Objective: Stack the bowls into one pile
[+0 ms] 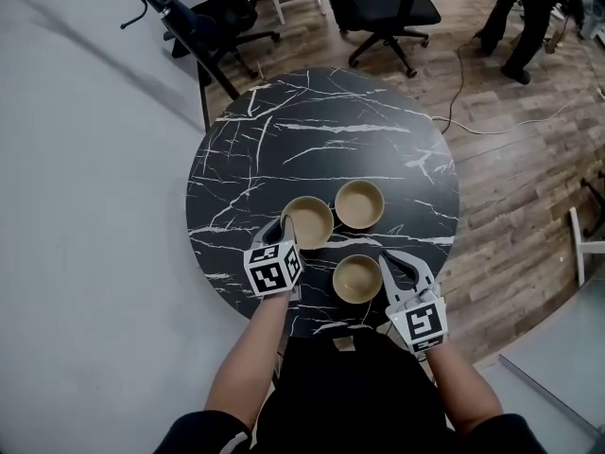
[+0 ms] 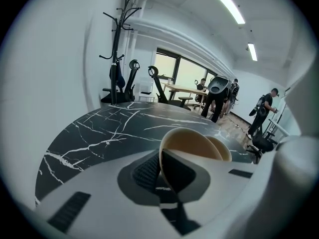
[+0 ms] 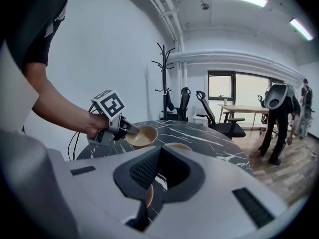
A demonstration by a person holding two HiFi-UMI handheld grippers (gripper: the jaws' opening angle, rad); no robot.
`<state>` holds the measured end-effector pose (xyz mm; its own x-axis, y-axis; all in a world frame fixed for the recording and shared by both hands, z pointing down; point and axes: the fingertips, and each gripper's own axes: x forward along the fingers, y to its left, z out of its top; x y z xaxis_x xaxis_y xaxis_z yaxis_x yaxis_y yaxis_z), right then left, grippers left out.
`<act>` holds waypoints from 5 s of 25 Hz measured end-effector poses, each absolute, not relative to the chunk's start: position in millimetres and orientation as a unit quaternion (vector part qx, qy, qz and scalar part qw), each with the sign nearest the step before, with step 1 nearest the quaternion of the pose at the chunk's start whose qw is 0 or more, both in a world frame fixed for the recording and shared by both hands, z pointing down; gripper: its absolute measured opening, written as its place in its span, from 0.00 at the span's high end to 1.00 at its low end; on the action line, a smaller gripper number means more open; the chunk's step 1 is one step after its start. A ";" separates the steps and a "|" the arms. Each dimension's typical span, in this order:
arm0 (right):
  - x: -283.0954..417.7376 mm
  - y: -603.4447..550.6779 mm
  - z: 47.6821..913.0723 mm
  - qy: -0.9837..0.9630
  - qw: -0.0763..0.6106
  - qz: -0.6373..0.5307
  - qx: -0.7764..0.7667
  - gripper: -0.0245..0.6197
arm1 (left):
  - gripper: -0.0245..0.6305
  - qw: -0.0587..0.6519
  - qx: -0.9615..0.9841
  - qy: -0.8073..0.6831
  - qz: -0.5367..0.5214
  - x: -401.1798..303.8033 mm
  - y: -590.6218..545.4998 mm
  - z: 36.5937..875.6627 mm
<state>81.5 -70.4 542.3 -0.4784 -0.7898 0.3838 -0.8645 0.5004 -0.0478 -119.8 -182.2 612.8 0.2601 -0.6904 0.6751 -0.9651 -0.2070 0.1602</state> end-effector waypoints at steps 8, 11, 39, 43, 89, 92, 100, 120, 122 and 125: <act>97.1 -69.9 535.3 -0.847 0.172 0.113 0.491 0.95 | 0.92 0.264 0.768 -0.533 0.238 -68.2 -213.6 599.0; 105.6 -68.2 535.0 -0.842 0.175 0.114 0.497 0.95 | 0.92 0.253 0.777 -0.523 0.243 -51.2 -221.5 599.0; 136.9 -55.3 545.0 -0.818 0.164 0.132 0.536 0.95 | 0.87 0.233 0.794 -0.454 0.331 16.0 -225.0 649.7; 133.6 -57.2 542.3 -0.820 0.164 0.131 0.532 0.95 | 0.72 0.236 0.801 -0.445 0.323 20.0 -225.1 646.8; 108.2 -57.1 519.6 -0.839 0.144 0.106 0.514 0.95 | 0.94 0.112 0.876 -0.450 0.136 -29.8 -88.2 497.1; 108.8 -54.0 523.4 -0.837 0.140 0.113 0.517 0.95 | 0.94 0.111 0.872 -0.456 0.139 -34.1 -82.4 499.9; 104.0 -52.5 538.3 -0.835 0.155 0.122 0.514 0.95 | 0.94 0.117 0.866 -0.464 0.145 -42.7 -73.4 506.6; 81.3 -31.8 631.0 -0.808 0.235 0.295 0.454 0.66 | 0.94 0.127 0.854 -0.478 0.161 -57.6 -58.7 512.9; 80.6 -28.8 641.9 -0.801 0.244 0.315 0.448 0.64 | 0.94 0.134 0.853 -0.478 0.160 -59.1 -57.1 515.9; 77.1 -26.8 654.3 -0.796 0.255 0.330 0.439 0.64 | 0.94 0.132 0.854 -0.476 0.163 -59.8 -56.7 517.3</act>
